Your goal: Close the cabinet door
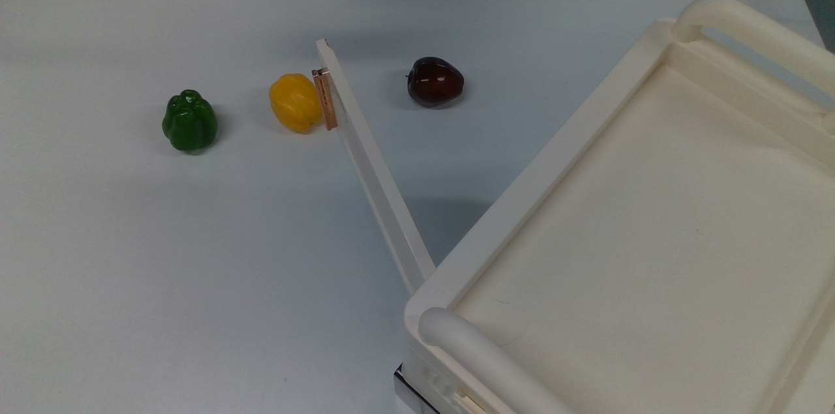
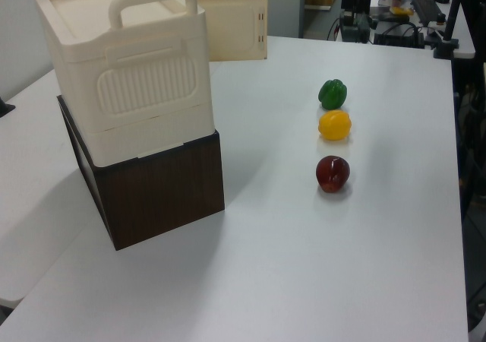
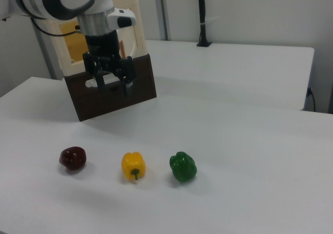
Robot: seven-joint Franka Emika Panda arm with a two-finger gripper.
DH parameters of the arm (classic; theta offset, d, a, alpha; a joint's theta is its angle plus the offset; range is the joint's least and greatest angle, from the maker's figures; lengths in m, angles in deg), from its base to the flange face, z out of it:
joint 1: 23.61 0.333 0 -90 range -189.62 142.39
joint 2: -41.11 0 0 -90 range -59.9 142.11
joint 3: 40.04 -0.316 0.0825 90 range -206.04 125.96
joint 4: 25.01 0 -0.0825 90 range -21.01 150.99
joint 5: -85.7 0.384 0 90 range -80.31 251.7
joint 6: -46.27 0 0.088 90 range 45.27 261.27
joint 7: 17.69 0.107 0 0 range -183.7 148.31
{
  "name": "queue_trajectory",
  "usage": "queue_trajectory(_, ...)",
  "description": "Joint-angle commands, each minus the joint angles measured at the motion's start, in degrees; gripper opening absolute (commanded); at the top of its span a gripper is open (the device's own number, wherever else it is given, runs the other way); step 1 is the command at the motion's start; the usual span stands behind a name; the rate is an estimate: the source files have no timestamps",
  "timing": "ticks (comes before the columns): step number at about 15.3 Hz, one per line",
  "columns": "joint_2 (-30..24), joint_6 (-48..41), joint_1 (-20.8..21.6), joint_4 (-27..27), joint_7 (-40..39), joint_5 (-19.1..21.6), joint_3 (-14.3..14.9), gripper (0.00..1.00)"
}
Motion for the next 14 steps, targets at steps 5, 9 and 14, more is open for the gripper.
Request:
queue_trajectory(5, -1.3, -2.9, -0.1, 0.2, -9.3, 7.8, 4.1, 1.00)
queue_trajectory(9, -1.2, -6.4, 0.1, -0.4, -12.6, 8.0, 4.4, 1.00)
queue_trajectory(14, -0.6, -5.7, 0.3, -0.4, -7.4, 7.3, 3.6, 1.00)
